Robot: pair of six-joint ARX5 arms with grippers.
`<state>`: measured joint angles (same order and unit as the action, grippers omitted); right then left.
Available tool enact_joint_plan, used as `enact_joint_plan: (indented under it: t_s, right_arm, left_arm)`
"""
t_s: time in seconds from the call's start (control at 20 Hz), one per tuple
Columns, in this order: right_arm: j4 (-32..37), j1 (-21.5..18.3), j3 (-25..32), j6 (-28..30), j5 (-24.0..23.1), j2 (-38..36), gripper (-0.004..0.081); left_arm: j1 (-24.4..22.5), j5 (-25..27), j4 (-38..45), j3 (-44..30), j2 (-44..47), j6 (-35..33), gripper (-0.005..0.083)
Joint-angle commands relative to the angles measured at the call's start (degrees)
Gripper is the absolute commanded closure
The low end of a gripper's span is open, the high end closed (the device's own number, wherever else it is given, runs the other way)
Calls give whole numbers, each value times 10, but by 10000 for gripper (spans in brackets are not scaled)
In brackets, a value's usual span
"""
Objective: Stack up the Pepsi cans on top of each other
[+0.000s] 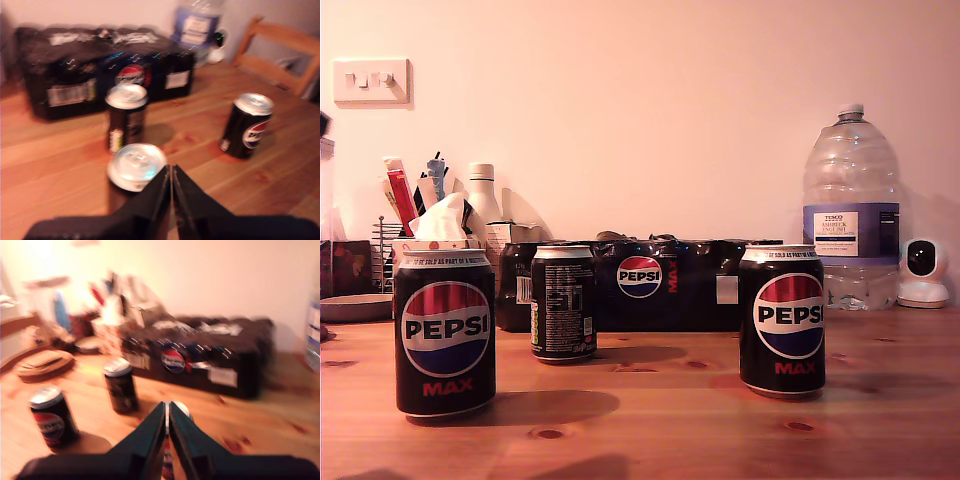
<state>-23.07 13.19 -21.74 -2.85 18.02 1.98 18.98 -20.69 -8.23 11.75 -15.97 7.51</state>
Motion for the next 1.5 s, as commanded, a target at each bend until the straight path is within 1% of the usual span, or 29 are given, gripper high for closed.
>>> enact_joint_plan:
  t_s: [0.0,0.1,0.25,0.35,0.4,0.45,0.5,0.6,0.65,0.7,0.75,0.95,1.1,1.25,1.45]
  right_arm:
    - [8,0,15,5,11,12,782]
    - [25,0,21,5,30,19,782]
    - [32,4,31,-4,35,37,782]
    - [30,9,31,-16,35,53,782]
    - [30,12,31,-17,35,61,782]
    - [30,14,31,-17,35,67,782]
    - [31,16,31,-17,35,74,782]
    - [31,22,31,-17,35,87,782]
    - [31,25,31,-17,35,92,782]
    - [31,28,31,-17,35,98,782]
    - [32,31,31,-17,35,104,782]
    - [46,41,31,-16,35,132,782]
    - [64,41,31,-16,35,159,782]
    - [69,41,31,-16,35,184,782]
    - [91,41,31,-16,40,207,782]
  left_arm:
    - [13,3,12,-34,20,-2,797]
    - [28,18,21,-58,50,-2,797]
    - [43,32,14,-79,84,-2,787]
    - [49,31,4,-79,87,0,727]
    - [50,32,-5,-79,85,0,673]
    - [50,33,-9,-79,85,0,599]
    - [50,35,-12,-79,85,0,467]
    - [50,44,-12,-79,85,2,119]
    - [50,51,-12,-79,85,2,19]
    - [50,67,-12,-79,85,0,-2]
    - [50,80,-12,-79,85,0,-2]
    - [50,86,11,-98,85,-5,-2]
    - [50,97,38,-121,85,-13,-2]
    - [50,103,55,-121,85,-30,-2]
    - [50,107,62,-121,77,-34,-2]
